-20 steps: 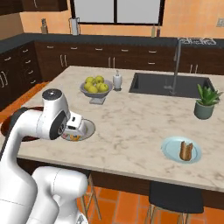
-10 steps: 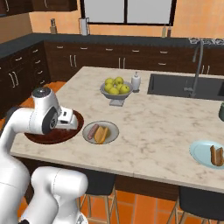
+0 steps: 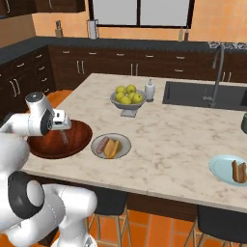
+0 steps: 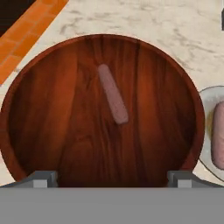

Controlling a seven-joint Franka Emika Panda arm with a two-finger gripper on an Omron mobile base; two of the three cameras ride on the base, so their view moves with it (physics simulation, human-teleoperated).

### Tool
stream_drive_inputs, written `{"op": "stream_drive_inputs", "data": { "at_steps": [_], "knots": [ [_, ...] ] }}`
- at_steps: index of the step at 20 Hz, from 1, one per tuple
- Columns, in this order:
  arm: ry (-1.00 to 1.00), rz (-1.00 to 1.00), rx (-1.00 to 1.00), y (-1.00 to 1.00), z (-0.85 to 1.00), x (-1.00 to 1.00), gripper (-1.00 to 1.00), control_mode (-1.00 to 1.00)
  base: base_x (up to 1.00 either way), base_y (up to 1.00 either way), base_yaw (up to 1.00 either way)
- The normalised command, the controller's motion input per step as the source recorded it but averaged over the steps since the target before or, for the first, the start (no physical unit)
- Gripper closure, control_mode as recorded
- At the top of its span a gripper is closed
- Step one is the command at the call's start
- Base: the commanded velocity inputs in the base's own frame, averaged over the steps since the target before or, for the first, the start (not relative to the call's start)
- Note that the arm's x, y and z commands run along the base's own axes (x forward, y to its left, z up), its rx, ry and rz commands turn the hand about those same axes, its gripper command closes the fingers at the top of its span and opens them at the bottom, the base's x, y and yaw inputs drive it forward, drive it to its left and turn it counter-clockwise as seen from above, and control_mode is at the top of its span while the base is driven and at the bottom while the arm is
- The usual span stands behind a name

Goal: Place one bun and one sausage from the bowl on each plate.

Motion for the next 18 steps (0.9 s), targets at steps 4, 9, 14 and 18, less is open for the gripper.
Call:
{"op": "stream_drive_inputs", "data": {
  "at_steps": [4, 9, 14, 18],
  "knots": [
    [0.13, 0.02, -0.03, 0.45, -0.51, 0.91, -1.0, -1.0, 0.0, 0.0, 0.0],
    [0.26, 0.0, -0.11, 0.02, -0.65, 0.62, -1.0, -1.0, 0.0, 0.0, 0.0],
    [0.11, 0.0, -0.1, 0.0, -0.61, 0.26, -1.0, -1.0, 0.0, 0.0, 0.0],
    [0.0, 0.0, 0.0, 0.0, -0.38, 0.13, -1.0, -1.0, 0.0, 0.0, 0.0]
  ]
}}
